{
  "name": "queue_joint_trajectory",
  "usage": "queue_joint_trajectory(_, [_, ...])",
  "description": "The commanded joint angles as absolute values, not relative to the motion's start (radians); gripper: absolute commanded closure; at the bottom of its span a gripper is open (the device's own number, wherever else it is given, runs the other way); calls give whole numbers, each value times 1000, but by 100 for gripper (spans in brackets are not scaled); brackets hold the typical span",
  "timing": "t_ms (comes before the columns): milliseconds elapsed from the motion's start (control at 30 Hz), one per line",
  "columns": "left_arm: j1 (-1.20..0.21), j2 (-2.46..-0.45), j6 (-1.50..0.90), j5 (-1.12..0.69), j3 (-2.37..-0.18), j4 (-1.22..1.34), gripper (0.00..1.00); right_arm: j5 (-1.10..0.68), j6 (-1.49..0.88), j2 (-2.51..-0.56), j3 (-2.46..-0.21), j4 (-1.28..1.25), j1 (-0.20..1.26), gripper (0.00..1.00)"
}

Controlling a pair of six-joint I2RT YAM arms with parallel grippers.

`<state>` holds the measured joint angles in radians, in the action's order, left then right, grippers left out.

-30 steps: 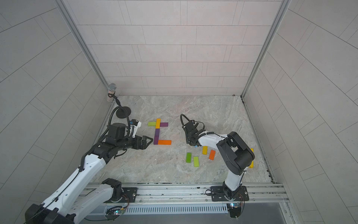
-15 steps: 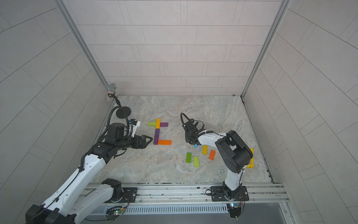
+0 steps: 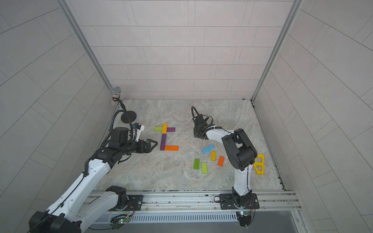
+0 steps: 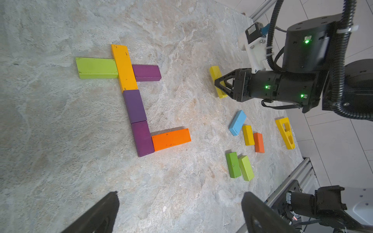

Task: Assemble the letter t with building blocks
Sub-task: Pick up the building block from the center of the board, then place the building block at the center of the board.

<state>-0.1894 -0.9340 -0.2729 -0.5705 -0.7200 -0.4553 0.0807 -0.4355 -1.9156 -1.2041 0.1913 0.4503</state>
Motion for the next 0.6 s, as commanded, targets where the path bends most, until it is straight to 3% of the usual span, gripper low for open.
queue_joint_trajectory(0, [-173,-938,-275,-592,-710,-430,0,74,-416,-1956,-1257,237,446,100])
queue_joint_trajectory(567, [-150,-941,-290,-613,-702,-417,0,93,-511,-2002,-1293,261,449,100])
